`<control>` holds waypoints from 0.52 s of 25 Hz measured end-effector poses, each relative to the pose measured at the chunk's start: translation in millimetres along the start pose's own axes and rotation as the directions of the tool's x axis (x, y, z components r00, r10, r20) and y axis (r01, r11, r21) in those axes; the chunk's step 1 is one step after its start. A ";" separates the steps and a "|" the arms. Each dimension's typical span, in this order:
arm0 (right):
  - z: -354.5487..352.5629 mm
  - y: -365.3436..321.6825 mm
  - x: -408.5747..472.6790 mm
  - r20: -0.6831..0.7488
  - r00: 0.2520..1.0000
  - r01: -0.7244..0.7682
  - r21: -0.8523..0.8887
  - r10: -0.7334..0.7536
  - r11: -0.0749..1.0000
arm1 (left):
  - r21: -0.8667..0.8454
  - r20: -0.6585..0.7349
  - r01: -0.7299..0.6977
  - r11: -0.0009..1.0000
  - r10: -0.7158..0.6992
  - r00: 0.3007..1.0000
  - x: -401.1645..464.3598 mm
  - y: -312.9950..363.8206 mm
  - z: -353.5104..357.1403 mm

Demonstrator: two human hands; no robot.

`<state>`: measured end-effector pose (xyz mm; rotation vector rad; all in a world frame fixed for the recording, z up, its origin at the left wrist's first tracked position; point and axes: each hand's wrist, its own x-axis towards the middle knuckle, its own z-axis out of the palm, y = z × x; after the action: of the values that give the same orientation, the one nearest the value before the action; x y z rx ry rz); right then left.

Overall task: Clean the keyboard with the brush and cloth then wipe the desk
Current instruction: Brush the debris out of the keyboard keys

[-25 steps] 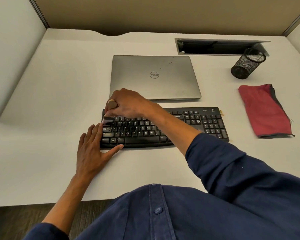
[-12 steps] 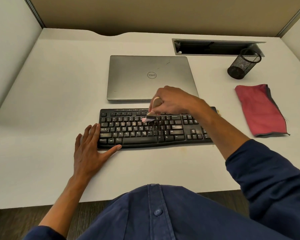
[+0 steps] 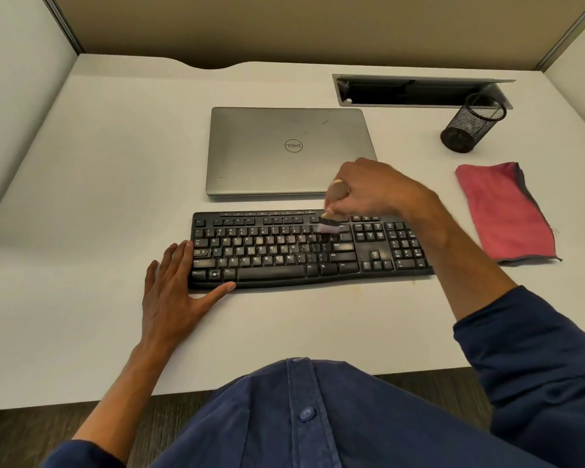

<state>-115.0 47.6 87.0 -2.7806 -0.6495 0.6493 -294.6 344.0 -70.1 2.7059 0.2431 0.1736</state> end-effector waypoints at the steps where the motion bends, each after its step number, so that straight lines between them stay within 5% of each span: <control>1: 4.2 -15.6 1.1 -0.013 0.997 0.072 0.070 -0.071 0.995 | -0.005 0.001 -0.001 1.000 0.001 1.000 0.2 -0.1 0.0; 5: 29.4 -82.9 16.2 -0.070 0.957 0.290 0.219 -0.281 0.932 | -0.015 0.000 0.002 1.000 -0.002 1.000 1.2 0.0 0.3; 13: 54.0 -128.3 43.7 -0.077 0.912 0.409 0.122 -0.403 0.904 | -0.010 -0.003 0.021 1.000 -0.021 1.000 2.3 -0.5 0.3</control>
<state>-152.2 186.4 61.6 -2.4163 -1.0902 0.5097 -292.4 344.8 -70.3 2.6927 0.2708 0.1723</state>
